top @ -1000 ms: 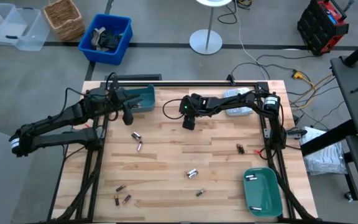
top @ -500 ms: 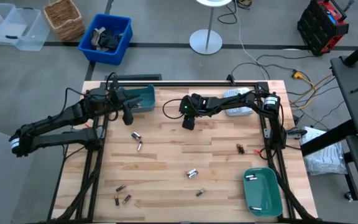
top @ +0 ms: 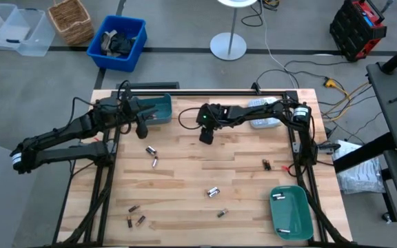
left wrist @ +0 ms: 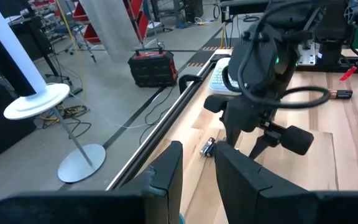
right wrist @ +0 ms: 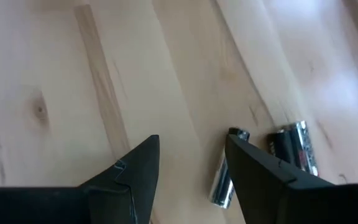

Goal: Sort batteries
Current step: Put the silver battery into the green bin

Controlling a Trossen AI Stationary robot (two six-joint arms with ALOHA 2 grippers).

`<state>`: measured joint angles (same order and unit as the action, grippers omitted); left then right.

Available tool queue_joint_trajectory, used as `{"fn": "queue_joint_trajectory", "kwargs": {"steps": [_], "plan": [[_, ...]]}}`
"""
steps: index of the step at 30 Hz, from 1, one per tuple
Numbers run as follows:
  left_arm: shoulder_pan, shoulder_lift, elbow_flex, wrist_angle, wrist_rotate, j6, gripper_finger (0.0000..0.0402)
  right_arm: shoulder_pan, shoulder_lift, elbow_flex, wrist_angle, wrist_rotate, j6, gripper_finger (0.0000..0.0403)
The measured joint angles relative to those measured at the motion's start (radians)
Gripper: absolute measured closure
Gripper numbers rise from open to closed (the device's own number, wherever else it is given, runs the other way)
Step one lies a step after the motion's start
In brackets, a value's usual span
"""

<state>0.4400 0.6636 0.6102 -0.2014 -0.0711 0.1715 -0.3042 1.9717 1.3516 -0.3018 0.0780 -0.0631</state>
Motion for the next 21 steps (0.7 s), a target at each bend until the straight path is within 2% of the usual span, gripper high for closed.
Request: {"fn": "queue_joint_trajectory", "kwargs": {"steps": [3,8,21], "plan": [[0.000,0.000,0.000,-0.004,0.000,0.000,0.0326,0.001,0.000,0.023,-0.022,0.003,-0.002,0.0227],[0.000,0.000,0.000,-0.012,0.000,0.000,0.0326,-0.001,0.002,0.039,-0.062,0.074,-0.035,0.0227],[0.000,0.000,-0.001,-0.044,0.000,-0.004,0.0326,-0.006,0.012,-0.012,-0.108,0.077,-0.020,0.0234]]}}
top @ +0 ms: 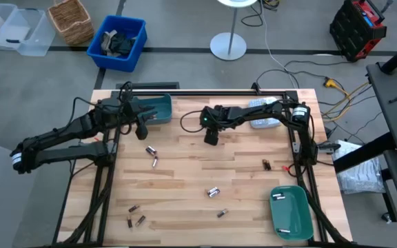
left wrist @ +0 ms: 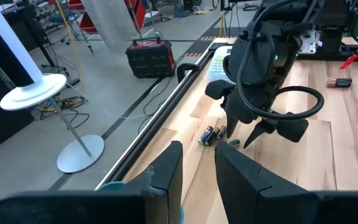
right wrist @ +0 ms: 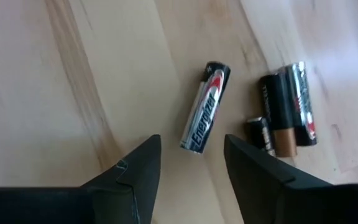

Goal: Sort batteries
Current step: Put the silver battery into the green bin

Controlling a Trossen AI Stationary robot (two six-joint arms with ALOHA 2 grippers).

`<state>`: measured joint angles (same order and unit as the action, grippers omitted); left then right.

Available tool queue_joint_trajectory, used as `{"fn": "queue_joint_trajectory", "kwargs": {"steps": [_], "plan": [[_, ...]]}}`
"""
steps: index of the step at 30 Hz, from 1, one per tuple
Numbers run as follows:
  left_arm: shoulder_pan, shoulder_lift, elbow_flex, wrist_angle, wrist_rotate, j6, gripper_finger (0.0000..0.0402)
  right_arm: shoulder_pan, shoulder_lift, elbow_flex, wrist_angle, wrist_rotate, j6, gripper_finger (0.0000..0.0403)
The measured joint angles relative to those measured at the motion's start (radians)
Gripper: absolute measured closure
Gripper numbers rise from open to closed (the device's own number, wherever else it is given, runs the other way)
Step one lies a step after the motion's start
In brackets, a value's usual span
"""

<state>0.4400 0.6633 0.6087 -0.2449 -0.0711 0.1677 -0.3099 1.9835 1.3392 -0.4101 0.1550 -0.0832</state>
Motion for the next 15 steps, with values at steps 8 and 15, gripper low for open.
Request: {"fn": "queue_joint_trajectory", "kwargs": {"steps": [8,15], "plan": [[0.000,0.000,-0.002,-0.001,0.000,-0.011,0.0326,0.000,0.000,-0.024,0.033,-0.008,0.003,0.0272],[0.000,0.000,-0.002,-0.001,0.000,-0.019,0.0326,0.000,0.000,-0.025,0.051,-0.012,-0.009,0.0305]]}}
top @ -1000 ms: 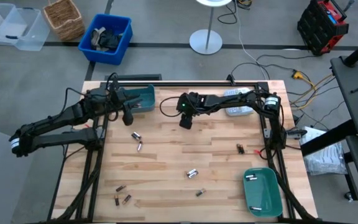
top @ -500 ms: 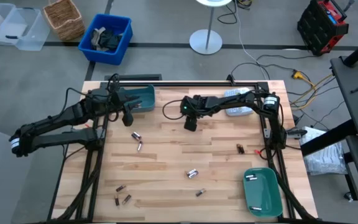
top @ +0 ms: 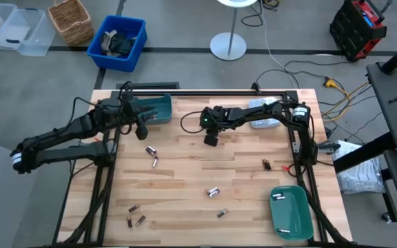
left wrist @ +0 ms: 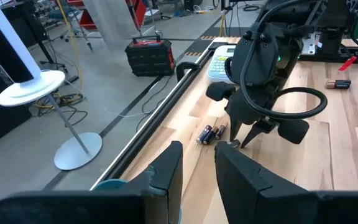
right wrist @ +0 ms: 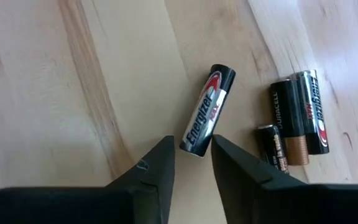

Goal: Sort batteries
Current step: Put the silver battery into the green bin

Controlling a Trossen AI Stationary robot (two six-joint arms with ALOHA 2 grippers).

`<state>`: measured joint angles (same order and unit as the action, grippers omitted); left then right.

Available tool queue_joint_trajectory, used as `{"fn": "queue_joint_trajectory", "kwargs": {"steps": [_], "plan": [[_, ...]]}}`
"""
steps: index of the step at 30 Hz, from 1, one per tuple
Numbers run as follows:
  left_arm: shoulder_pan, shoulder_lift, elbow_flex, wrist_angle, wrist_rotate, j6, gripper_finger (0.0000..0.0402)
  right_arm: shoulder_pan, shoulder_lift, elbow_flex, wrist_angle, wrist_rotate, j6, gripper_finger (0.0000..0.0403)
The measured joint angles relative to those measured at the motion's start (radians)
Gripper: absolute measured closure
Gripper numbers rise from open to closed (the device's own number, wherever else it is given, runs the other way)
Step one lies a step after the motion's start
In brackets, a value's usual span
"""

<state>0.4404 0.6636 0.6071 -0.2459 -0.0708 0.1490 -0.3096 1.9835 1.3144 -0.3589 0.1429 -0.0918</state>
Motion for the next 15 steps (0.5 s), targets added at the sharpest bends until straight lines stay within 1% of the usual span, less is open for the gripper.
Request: {"fn": "queue_joint_trajectory", "kwargs": {"steps": [9,11,15], "plan": [[0.000,0.000,0.000,0.000,0.000,0.000,0.0326,0.000,0.001,0.000,0.014,-0.007,0.015,0.0336],[0.000,0.000,0.000,0.000,0.000,0.000,0.0326,-0.001,0.001,0.000,0.020,-0.035,0.016,0.0335],[0.000,0.000,-0.001,0.000,0.000,0.000,0.0326,-0.001,0.001,0.000,0.047,-0.039,-0.004,0.0317]]}}
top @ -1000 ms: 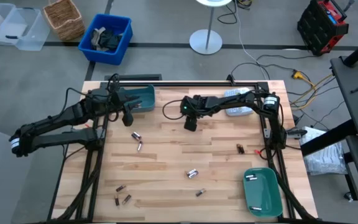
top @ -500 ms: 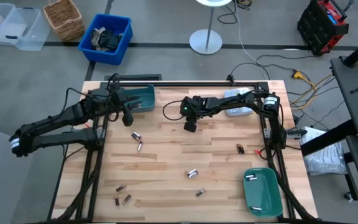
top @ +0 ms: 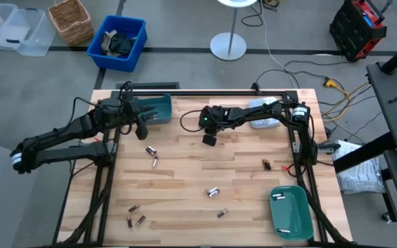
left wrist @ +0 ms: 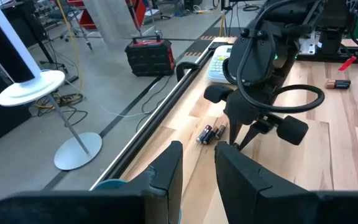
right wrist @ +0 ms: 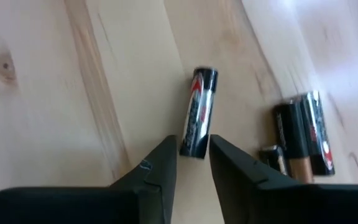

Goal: Sort batteries
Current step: Put the silver battery into the green bin

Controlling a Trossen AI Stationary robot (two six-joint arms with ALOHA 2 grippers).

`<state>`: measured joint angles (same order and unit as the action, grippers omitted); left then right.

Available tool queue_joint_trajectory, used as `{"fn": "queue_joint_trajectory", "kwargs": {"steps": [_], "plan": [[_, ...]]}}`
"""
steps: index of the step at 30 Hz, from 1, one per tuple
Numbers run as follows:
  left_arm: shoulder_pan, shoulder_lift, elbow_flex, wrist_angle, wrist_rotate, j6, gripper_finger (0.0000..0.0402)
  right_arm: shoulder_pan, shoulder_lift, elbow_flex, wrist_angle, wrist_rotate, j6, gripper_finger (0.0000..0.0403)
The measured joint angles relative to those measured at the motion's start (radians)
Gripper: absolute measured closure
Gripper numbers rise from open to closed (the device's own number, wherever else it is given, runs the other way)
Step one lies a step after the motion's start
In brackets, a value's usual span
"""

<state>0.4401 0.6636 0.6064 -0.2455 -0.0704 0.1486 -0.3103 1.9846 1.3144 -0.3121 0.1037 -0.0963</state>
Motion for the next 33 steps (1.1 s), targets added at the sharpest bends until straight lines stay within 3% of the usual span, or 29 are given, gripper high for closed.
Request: {"fn": "queue_joint_trajectory", "kwargs": {"steps": [15,22,30,33], "plan": [[0.000,0.000,0.000,0.003,0.001,0.000,0.0326,-0.001,0.067,0.023,0.062,-0.029,-0.016,0.0262],[0.000,0.005,0.000,0.005,0.002,0.000,0.0326,0.000,0.088,0.051,0.067,-0.037,-0.009,0.0290],[0.000,0.028,0.000,0.011,0.004,0.000,0.0326,0.001,0.088,0.053,0.064,-0.040,-0.036,0.0365],[0.000,0.040,0.000,0.019,0.004,0.000,0.0326,0.001,0.083,0.053,0.061,-0.040,-0.055,0.0366]]}}
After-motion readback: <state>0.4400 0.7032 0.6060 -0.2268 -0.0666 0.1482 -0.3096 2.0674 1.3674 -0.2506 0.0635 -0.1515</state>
